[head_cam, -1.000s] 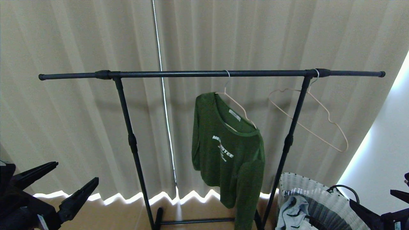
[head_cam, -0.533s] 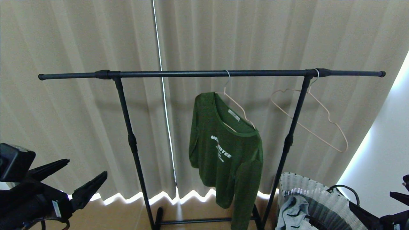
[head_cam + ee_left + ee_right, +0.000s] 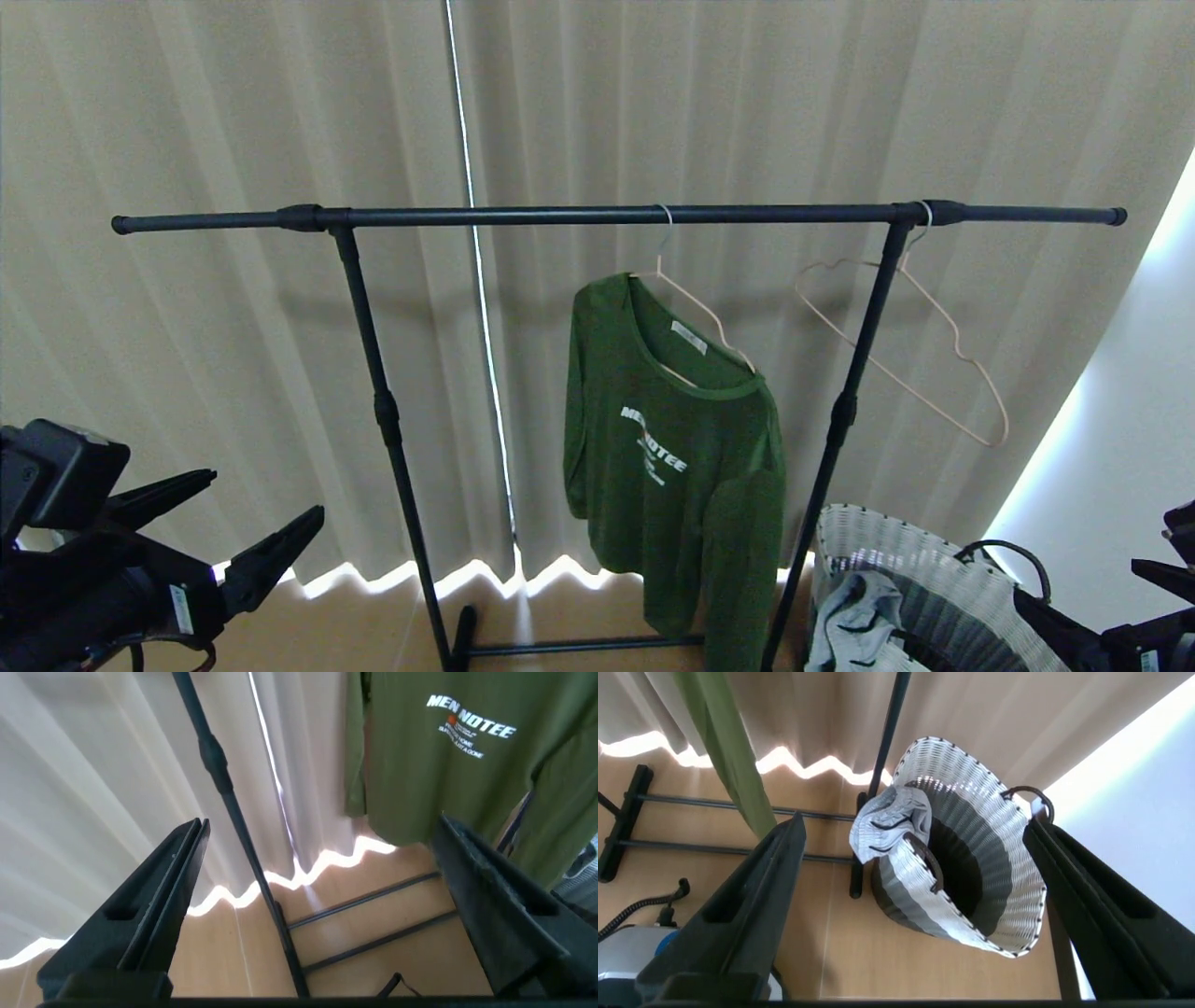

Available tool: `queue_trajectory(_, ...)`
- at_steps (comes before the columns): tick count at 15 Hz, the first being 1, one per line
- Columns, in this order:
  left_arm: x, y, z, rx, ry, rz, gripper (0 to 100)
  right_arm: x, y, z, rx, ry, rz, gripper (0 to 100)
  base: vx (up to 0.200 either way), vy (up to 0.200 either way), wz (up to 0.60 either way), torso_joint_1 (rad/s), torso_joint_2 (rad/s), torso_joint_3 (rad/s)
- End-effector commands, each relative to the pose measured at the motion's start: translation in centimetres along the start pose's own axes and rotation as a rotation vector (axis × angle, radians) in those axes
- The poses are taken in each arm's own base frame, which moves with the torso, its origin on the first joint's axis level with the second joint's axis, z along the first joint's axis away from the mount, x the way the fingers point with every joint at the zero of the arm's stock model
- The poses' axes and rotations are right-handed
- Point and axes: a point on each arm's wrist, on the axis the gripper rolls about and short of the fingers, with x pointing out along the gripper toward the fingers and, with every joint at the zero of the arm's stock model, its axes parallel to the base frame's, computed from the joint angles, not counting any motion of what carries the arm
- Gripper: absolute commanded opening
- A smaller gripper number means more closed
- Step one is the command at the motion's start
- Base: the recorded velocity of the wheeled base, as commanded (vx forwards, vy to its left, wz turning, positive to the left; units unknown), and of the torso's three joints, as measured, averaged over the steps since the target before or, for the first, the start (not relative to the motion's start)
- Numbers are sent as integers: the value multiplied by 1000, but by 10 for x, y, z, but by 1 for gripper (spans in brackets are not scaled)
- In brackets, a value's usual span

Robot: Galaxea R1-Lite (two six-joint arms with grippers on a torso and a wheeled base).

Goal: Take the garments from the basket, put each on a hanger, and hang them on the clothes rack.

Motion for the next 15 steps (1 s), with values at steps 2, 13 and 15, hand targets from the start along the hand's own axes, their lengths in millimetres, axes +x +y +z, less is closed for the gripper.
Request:
queue_trajectory(2, 0, 0, -1, 2, 5, -3, 100, 1, 0, 0, -2, 3, 1, 100, 0, 0, 0, -45, 109, 57)
queue_trajectory(13, -5, -4, -7, 14, 12, -18, 100, 1, 0, -1, -5, 7, -2, 100, 0, 0, 0, -195, 468, 265)
queue_trajectory(15, -6, -4, -6, 15, 4, -18, 100, 1, 0, -3, -5, 15, -2, 100, 0, 0, 0, -185, 471, 288)
